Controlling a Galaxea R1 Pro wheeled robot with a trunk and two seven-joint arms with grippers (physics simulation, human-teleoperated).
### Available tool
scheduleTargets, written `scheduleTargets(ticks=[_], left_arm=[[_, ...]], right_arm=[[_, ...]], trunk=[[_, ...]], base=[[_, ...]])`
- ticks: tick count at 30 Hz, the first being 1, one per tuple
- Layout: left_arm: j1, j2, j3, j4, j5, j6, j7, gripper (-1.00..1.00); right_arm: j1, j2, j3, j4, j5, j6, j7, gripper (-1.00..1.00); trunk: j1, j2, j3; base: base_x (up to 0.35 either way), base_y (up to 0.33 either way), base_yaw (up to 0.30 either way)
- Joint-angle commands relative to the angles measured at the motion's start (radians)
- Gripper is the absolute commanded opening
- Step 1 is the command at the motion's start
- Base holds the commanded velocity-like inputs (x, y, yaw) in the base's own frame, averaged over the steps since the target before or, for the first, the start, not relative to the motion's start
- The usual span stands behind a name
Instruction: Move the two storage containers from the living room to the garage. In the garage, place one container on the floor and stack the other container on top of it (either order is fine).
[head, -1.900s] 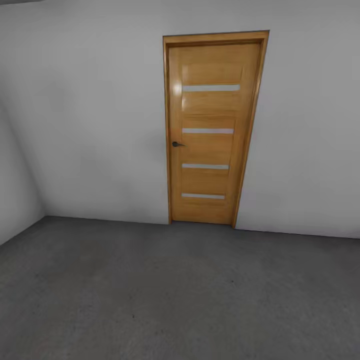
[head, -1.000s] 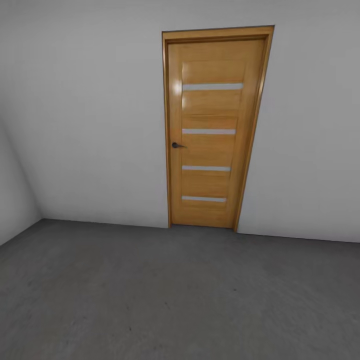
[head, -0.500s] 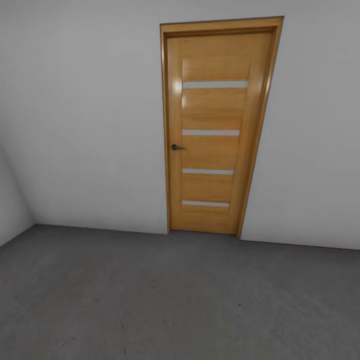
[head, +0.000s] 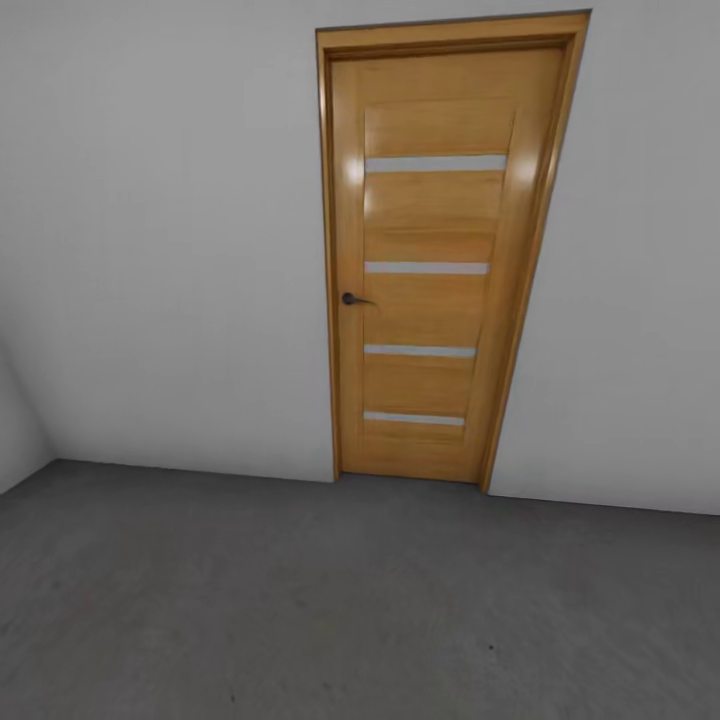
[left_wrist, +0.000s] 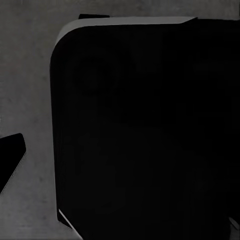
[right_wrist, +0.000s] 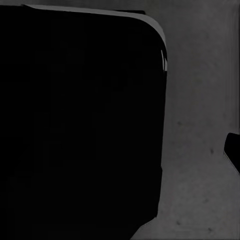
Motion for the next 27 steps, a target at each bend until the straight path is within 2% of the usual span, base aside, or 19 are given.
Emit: scheduleTargets(ticks=[1, 4, 6, 8, 9, 11, 27], left_arm=[[0.0, 0.0, 0.002, -0.001, 0.003, -0.002, 0.0, 1.0], [0.0, 0.0, 0.002, 0.0, 0.004, 0.003, 0.0, 1.0], [0.0, 0.0, 0.001, -0.004, 0.004, 0.038, 0.0, 1.0], [0.0, 0.0, 0.001, -0.004, 0.007, 0.042, 0.0, 1.0], [0.0, 0.0, 0.001, -0.005, 0.038, 0.046, 0.0, 1.0], [0.0, 0.0, 0.001, -0.006, 0.048, 0.047, 0.0, 1.0], [0.0, 0.0, 0.001, -0.007, 0.053, 0.047, 0.001, 1.0]], right_arm=[[0.0, 0.0, 0.0, 0.0, 0.0, -0.003, 0.0, 1.0], [0.0, 0.0, -0.002, 0.0, -0.002, -0.003, 0.0, 1.0], [0.0, -0.001, -0.005, 0.0, -0.006, -0.003, 0.0, 1.0], [0.0, -0.001, -0.005, 0.0, -0.006, -0.003, 0.0, 1.0], [0.0, 0.0, -0.002, 0.0, -0.003, -0.005, -0.001, 1.0], [0.0, 0.0, -0.003, 0.0, -0.005, -0.006, -0.002, 1.0], [0.0, 0.002, -0.002, 0.0, -0.003, -0.006, -0.002, 1.0]], trunk=[[0.001, 0.0, -0.001], [0.001, 0.0, -0.001], [0.001, 0.0, -0.001], [0.001, 0.0, -0.001], [0.001, 0.0, -0.001], [0.001, 0.0, -0.001], [0.001, 0.0, -0.001]], base=[[0.321, 0.0, 0.0], [0.321, 0.0, 0.0], [0.321, 0.0, 0.0], [0.321, 0.0, 0.0], [0.321, 0.0, 0.0], [0.321, 0.0, 0.0], [0.321, 0.0, -0.233]])
